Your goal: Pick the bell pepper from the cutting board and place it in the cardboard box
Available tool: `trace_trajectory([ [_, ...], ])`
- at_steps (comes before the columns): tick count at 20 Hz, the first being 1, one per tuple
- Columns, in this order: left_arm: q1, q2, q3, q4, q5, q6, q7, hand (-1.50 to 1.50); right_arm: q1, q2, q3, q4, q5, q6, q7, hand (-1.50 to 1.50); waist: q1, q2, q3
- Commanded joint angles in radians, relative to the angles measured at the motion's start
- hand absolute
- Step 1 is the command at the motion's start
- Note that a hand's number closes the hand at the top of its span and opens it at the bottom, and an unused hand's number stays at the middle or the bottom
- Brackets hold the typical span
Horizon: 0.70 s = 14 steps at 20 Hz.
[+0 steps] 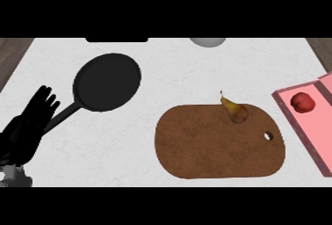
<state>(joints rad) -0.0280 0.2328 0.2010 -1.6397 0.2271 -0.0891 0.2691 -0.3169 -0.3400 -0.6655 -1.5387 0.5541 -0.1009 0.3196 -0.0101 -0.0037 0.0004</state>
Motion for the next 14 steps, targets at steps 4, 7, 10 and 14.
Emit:
trace_trajectory([
  [4, -0.002, 0.001, 0.004, -0.044, 0.008, 0.005, 0.047, 0.0, 0.15, -0.047, -0.197, -0.077, -0.244, 0.078, -0.028, -1.5, -0.002, 0.0, 0.0],
  [7, 0.019, -0.041, -0.027, -0.051, -0.035, 0.038, 0.022, 0.0, 0.177, -0.14, -0.293, -0.062, -0.371, 0.173, -0.028, -1.5, -0.004, 0.0, 0.0],
  [10, 0.024, -0.022, -0.014, -0.098, 0.003, 0.007, 0.068, 0.0, 0.271, -0.143, -0.294, -0.051, -0.404, 0.233, -0.138, -1.5, 0.004, 0.001, 0.0],
  [14, -0.022, -0.003, 0.015, -0.023, 0.003, -0.012, 0.041, 0.0, 0.274, -0.209, -0.34, 0.06, -0.467, 0.255, -0.188, -1.5, 0.008, 0.003, 0.0],
])
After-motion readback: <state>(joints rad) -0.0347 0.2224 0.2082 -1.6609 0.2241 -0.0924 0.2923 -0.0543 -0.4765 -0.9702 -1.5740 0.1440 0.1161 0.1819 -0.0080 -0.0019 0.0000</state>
